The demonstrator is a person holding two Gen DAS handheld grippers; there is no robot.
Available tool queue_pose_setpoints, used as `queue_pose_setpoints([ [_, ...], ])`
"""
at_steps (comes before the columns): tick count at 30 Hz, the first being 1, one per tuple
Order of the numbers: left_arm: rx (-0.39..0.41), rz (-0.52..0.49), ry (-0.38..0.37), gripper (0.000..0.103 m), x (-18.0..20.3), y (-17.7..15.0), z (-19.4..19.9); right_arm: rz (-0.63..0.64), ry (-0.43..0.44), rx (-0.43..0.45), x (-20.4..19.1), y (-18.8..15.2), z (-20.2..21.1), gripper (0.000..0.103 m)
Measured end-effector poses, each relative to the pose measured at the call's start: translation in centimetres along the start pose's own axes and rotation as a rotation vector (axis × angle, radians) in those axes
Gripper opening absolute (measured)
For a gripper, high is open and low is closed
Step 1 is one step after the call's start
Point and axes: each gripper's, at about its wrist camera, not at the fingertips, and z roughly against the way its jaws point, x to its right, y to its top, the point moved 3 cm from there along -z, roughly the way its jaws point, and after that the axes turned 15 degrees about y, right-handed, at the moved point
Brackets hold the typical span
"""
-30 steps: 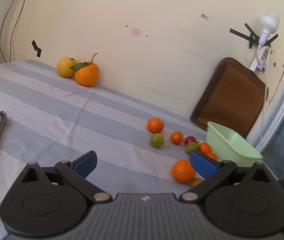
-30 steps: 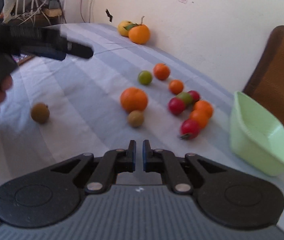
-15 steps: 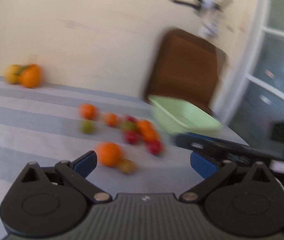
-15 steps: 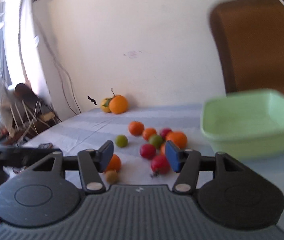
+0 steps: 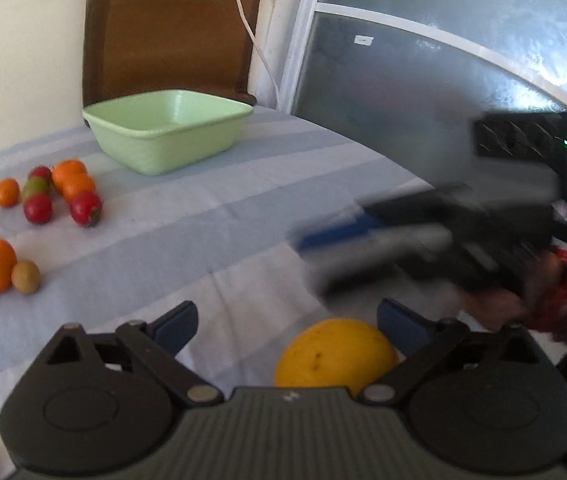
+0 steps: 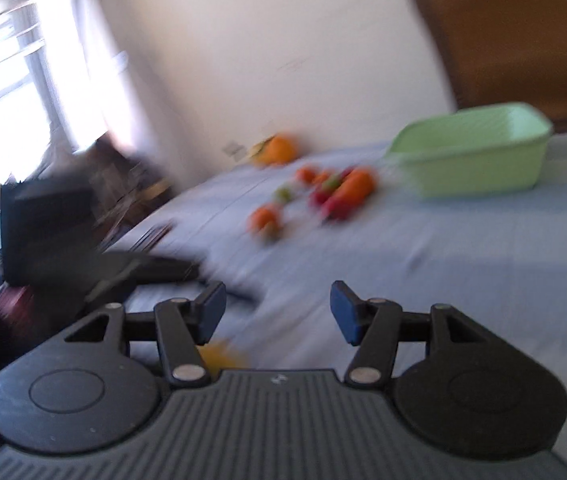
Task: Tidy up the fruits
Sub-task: 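Grasp the yellow grapefruit with the left tool and lift it, then carry the grapefruit into the green basin and open the left tool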
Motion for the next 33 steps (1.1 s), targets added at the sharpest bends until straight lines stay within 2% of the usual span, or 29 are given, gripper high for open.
queue_pose_setpoints([
  [4, -0.015, 0.021, -0.007, 0.103, -0.3, 0.3, -0.9, -0.051, 0.028, 0.041, 0.5, -1.0, 3.2, 0.06],
  [6, -0.019, 0.073, 0.003, 0.103, -1.4, 0.5, -1.2, -0.071, 0.017, 0.046, 1.2, -0.9, 4.5, 0.06],
  [8, -0.034, 0.147, -0.005, 0.103, -2.6, 0.2, -1.3, -0.07, 0.059, 0.002, 1.1, -1.0, 4.8, 0.06],
  [10, -0.045, 0.191, -0.013, 0.103, -3.2, 0.4, -1.3, -0.011, 0.075, -0.097, 0.0, -1.5, 3.7, 0.06],
  [13, -0.039, 0.187, -0.002, 0.103, -2.9, 0.4, -1.3, 0.107, 0.11, -0.206, -1.8, -2.3, 0.8, 0.06],
  [15, -0.035, 0.175, 0.008, 0.103, -2.7, 0.5, -1.2, 0.146, 0.124, -0.231, -2.3, -2.4, -1.4, 0.06],
  [17, -0.032, 0.165, 0.026, 0.103, -2.6, 0.6, -1.0, 0.177, 0.095, -0.259, -2.3, -2.6, -3.5, 0.06],
  [20, 0.005, 0.123, 0.087, 0.102, -2.6, 0.7, 0.6, 0.192, 0.095, -0.246, -2.3, -2.3, -4.8, 0.061],
  [22, 0.016, 0.115, 0.078, 0.102, -2.9, 0.7, 1.3, 0.199, 0.076, -0.229, -2.6, -2.0, -4.9, 0.06],
  [26, -0.007, 0.136, 0.031, 0.096, -3.1, 0.6, 1.5, 0.195, 0.002, -0.176, -1.8, -0.8, -5.1, 0.06],
  [28, -0.036, 0.165, 0.017, 0.084, -3.2, 0.6, 0.5, 0.196, -0.012, -0.165, -1.7, -0.2, -5.5, 0.06],
  [30, -0.071, 0.208, 0.009, 0.066, -3.6, 0.7, -0.6, 0.232, -0.029, -0.17, -2.2, -0.2, -6.0, 0.061],
  [33, -0.087, 0.256, 0.003, 0.064, -4.3, 0.6, -1.1, 0.259, -0.051, -0.178, -2.0, 0.0, -6.9, 0.062],
])
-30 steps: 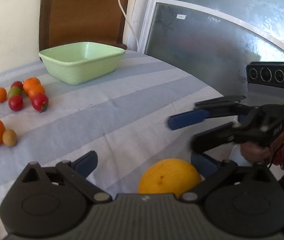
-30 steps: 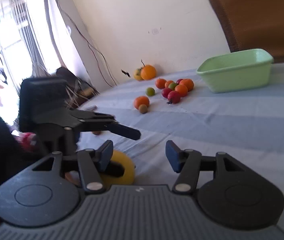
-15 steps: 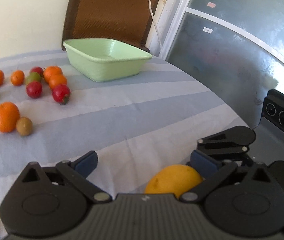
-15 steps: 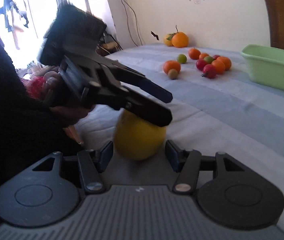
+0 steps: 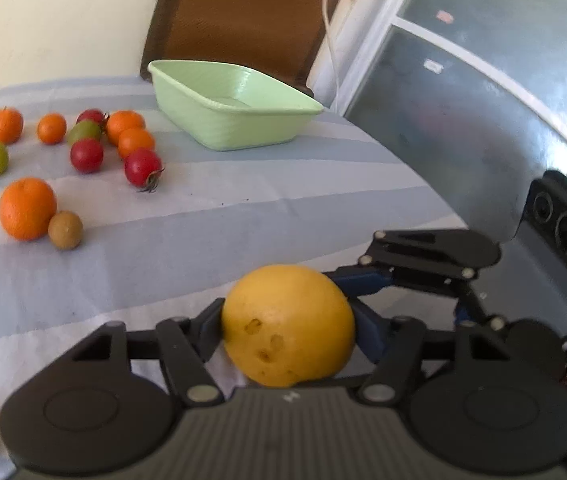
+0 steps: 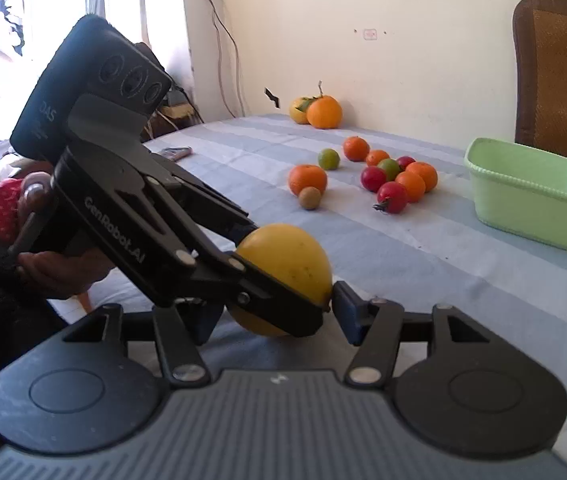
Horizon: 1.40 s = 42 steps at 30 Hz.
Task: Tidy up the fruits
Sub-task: 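Carry the grapefruit into the green basin and open the left tool, then grasp the small brown kiwi on the cloth with the left tool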
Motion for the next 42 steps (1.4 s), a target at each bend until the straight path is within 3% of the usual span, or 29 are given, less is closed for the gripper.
queue_pose_setpoints([
  [4, 0.019, -0.033, 0.036, 0.064, 0.6, 1.4, 0.0, -0.012, -0.028, 0.025, 0.5, 0.6, 0.1, 0.061],
  [8, 0.082, -0.052, 0.057, 0.064, 1.9, 6.7, -0.2, -0.021, -0.094, 0.128, 2.6, 3.0, 2.5, 0.061],
  [11, 0.112, -0.042, 0.053, 0.066, 2.7, 12.0, -2.3, 0.01, -0.239, 0.183, 5.4, 5.6, 3.7, 0.061],
  [15, 0.079, 0.007, 0.051, 0.067, 2.8, 17.2, -7.1, -0.047, -0.389, 0.204, 11.5, 8.3, 4.2, 0.061],
  [19, 0.028, 0.062, 0.068, 0.067, 2.3, 18.8, -11.2, -0.085, -0.468, 0.147, 16.3, 8.9, 2.7, 0.061],
  [21, 0.008, 0.083, 0.079, 0.071, 2.0, 18.7, -12.4, -0.097, -0.478, 0.112, 17.9, 8.7, 1.9, 0.061],
  [24, -0.007, 0.089, 0.101, 0.078, 1.8, 18.3, -13.1, -0.119, -0.487, 0.054, 19.4, 8.2, 0.9, 0.062],
  [26, -0.002, 0.085, 0.115, 0.08, 1.8, 18.2, -13.0, -0.119, -0.49, 0.07, 19.6, 8.1, 1.0, 0.062],
  [30, 0.037, 0.107, 0.107, 0.08, 1.5, 18.2, -10.3, -0.128, -0.492, 0.141, 18.9, 8.8, 2.2, 0.062],
  [35, 0.204, 0.13, 0.083, 0.08, -1.6, 16.4, -1.3, -0.151, -0.521, 0.278, 14.9, 7.9, 5.0, 0.062],
  [38, 0.316, 0.142, 0.144, 0.086, -4.7, 13.4, 4.7, -0.225, -0.48, 0.376, 12.6, 6.5, 5.4, 0.062],
  [42, 0.416, 0.156, 0.308, 0.088, -8.7, 8.3, 10.8, -0.333, -0.391, 0.436, 10.0, 4.5, 3.9, 0.062],
])
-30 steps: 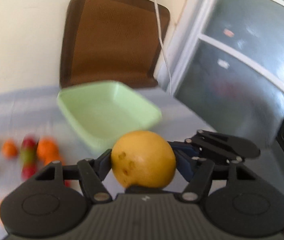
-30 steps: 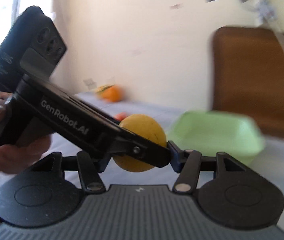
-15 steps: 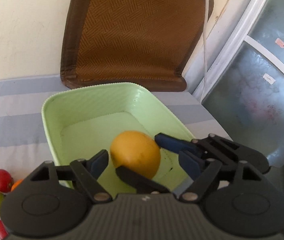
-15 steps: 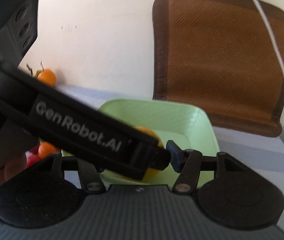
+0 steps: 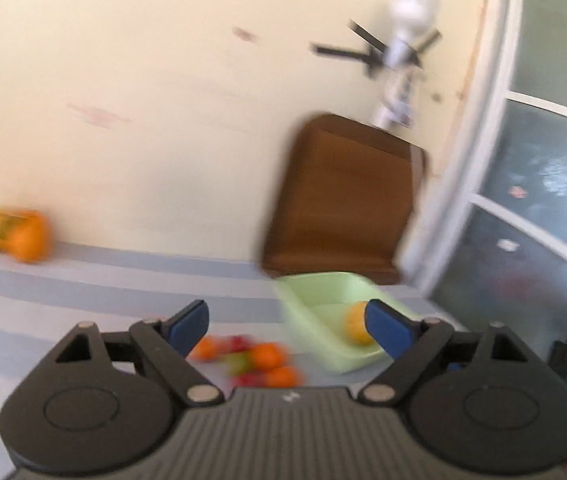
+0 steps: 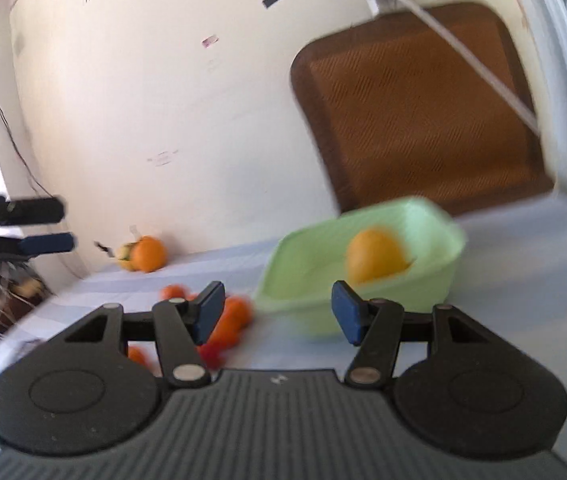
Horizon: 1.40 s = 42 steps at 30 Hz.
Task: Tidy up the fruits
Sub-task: 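Grasp the small brown kiwi on the cloth with the left tool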
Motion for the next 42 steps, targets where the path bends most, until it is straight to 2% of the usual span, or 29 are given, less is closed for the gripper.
queue_pose_setpoints([
  [2, 0.024, -0.016, 0.083, 0.088, -2.4, -1.7, 2.1, -0.036, 0.022, -0.015, -1.2, -1.6, -0.3, 0.061],
  [6, -0.013, -0.021, 0.148, 0.088, -5.7, -5.8, 4.4, -0.065, 0.054, -0.061, -3.7, -3.6, -1.4, 0.061],
  [11, -0.089, -0.06, 0.114, 0.088, -6.0, -10.7, 5.8, 0.01, 0.075, -0.135, -6.3, -4.5, -3.2, 0.06],
  [13, -0.11, -0.115, 0.102, 0.084, -5.2, -12.4, 5.6, 0.048, 0.09, -0.169, -7.3, -5.0, -4.0, 0.056],
  [15, -0.125, -0.167, 0.106, 0.075, -4.0, -13.6, 5.1, 0.096, 0.096, -0.199, -8.5, -5.3, -4.3, 0.053],
  [18, -0.115, -0.191, 0.118, 0.073, -3.2, -14.4, 4.8, 0.156, 0.095, -0.22, -9.7, -6.0, -4.6, 0.052],
  [23, -0.128, -0.175, 0.156, 0.073, -3.6, -15.3, 4.3, 0.226, 0.081, -0.248, -10.4, -6.5, -5.8, 0.052],
  [32, -0.124, -0.174, 0.197, 0.074, -3.7, -15.7, 3.8, 0.273, 0.075, -0.289, -10.8, -6.5, -7.6, 0.049],
  [34, -0.125, -0.172, 0.197, 0.071, -3.7, -15.7, 3.8, 0.279, 0.072, -0.305, -10.7, -6.6, -8.0, 0.048],
  [37, -0.126, -0.17, 0.206, 0.061, -3.8, -15.6, 3.7, 0.287, 0.071, -0.325, -10.6, -6.7, -8.4, 0.044],
  [42, -0.123, -0.192, 0.23, 0.043, -3.9, -15.5, 3.7, 0.293, 0.077, -0.34, -10.5, -6.5, -9.0, 0.044],
])
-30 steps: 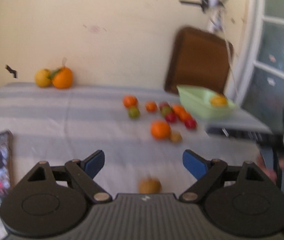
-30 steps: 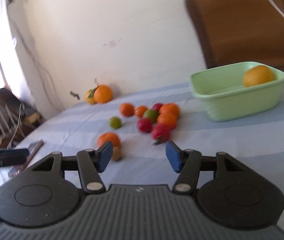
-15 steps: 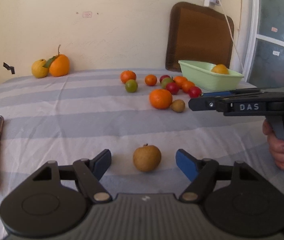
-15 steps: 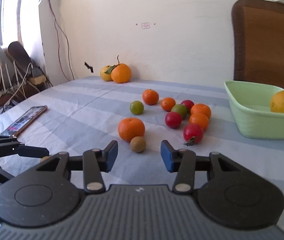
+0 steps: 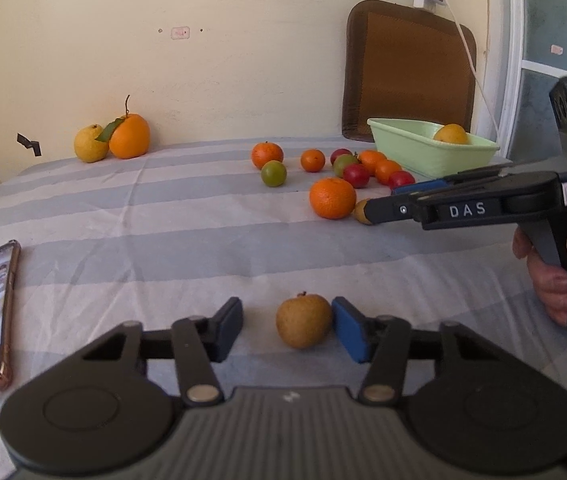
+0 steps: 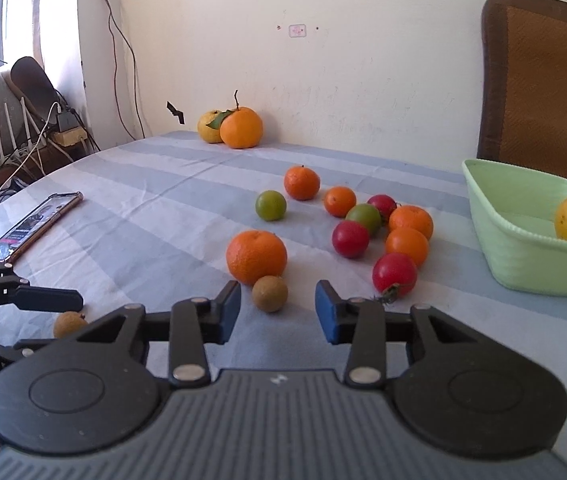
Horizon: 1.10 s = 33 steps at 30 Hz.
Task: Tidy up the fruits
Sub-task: 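Grasp the small brown kiwi on the cloth with the left tool, then drop the kiwi into the green basin by opening the left tool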
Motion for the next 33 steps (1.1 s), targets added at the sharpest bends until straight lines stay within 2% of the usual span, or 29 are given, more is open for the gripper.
queue_pose_setpoints([
  [1, 0.001, -0.003, 0.001, 0.04, 0.0, 0.0, 0.0, 0.008, 0.001, -0.007, -0.1, 0.1, -0.2, 0.044],
  [2, 0.002, -0.009, 0.0, 0.031, 0.0, 0.0, 0.1, 0.018, 0.002, -0.017, -0.2, 0.1, -0.4, 0.044],
  [3, 0.004, -0.014, -0.001, 0.029, 0.1, 0.0, 0.2, 0.024, 0.007, -0.029, -0.1, 0.1, -0.7, 0.043],
  [6, 0.006, -0.018, 0.006, 0.029, 0.2, 0.1, 0.1, 0.024, 0.019, -0.063, -0.1, -0.1, -1.6, 0.024],
  [10, -0.014, 0.002, -0.024, 0.029, 0.1, 0.9, -0.4, 0.031, 0.016, -0.055, 0.0, -0.2, -1.0, 0.023],
  [16, -0.015, -0.003, -0.106, 0.029, 1.9, 3.4, -1.5, -0.023, -0.016, 0.017, 2.0, -0.6, 2.2, 0.023],
  [21, 0.008, -0.037, -0.193, 0.029, 5.2, 6.9, -3.0, -0.034, -0.12, 0.084, 4.8, -1.0, 6.1, 0.023],
  [27, 0.044, -0.056, -0.275, 0.029, 10.1, 13.7, -6.4, -0.062, -0.264, 0.193, 9.5, 0.0, 9.9, 0.023],
  [33, -0.003, -0.023, -0.36, 0.029, 15.0, 19.0, -11.3, -0.073, -0.329, 0.239, 13.6, 1.3, 10.4, 0.023],
])
